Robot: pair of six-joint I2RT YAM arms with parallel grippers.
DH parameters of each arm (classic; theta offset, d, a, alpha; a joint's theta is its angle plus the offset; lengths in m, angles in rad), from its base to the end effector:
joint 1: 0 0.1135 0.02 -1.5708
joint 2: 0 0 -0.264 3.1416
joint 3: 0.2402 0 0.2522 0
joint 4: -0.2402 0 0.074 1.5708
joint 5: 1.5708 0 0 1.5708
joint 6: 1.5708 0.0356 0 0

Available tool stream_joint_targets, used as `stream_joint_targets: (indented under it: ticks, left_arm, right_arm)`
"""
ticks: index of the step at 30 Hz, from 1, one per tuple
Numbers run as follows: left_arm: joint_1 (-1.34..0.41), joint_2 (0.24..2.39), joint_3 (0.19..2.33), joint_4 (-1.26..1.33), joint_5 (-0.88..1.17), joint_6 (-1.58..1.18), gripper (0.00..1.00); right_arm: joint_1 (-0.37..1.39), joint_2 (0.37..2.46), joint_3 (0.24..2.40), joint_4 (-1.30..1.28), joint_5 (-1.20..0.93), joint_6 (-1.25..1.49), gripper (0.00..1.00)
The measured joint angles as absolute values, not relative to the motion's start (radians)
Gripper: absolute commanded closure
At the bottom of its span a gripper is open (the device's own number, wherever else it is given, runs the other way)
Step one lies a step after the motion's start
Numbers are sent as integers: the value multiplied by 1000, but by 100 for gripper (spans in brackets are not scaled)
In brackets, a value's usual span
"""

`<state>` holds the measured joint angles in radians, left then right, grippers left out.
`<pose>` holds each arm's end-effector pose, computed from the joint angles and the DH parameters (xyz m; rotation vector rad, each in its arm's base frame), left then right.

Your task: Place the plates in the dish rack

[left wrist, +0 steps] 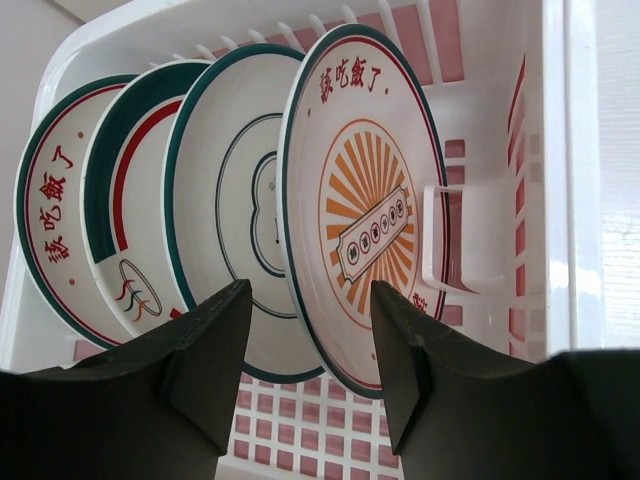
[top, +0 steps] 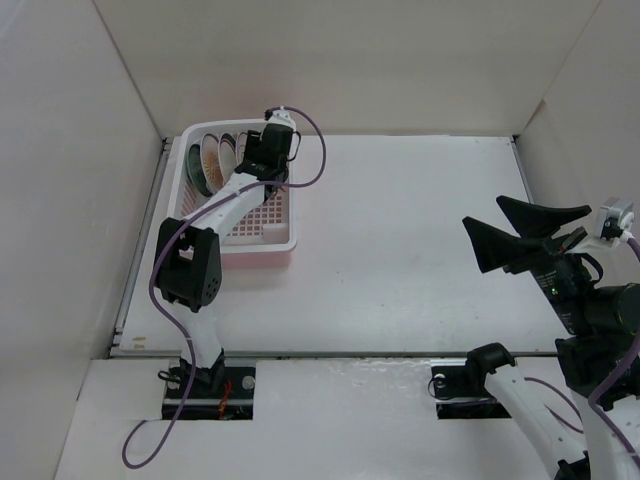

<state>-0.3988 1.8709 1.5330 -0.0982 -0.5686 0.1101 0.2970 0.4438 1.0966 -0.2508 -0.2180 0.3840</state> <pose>0.4160 -0.1545 0.2972 0.1373 1.9487 0.3793 0.0358 0.0190 0.4659 -0.1453 1.2008 0.7256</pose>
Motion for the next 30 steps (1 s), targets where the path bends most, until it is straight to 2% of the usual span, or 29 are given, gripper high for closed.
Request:
stream_joint_targets:
  ticks: [2, 5, 8, 11, 19, 26, 30]
  left_arm:
    - [-402, 1871, 1533, -99, -568, 110, 52]
    - [-410, 1869, 1533, -103, -568, 108, 46]
    - [-427, 1863, 1535, -116, -580, 106, 27]
    - [-458, 1840, 1544, -139, -601, 106, 0]
    - [-536, 1655, 1597, -240, -630, 22, 0]
    - [-561, 1334, 1568, -315, -638, -135, 0]
    - [-601, 1057, 1432, -331, -628, -200, 0]
  right_arm:
    - [297, 445, 1097, -251, -218, 384, 0]
    - [297, 447, 1097, -250, -218, 384, 0]
    - [297, 448, 1097, -250, -218, 384, 0]
    - [297, 452, 1097, -249, -218, 384, 0]
    - [297, 522, 1098, -248, -215, 359, 0]
    - [297, 679, 1134, -315, -168, 313, 0]
    - [305, 720, 1147, -371, -118, 297, 0]
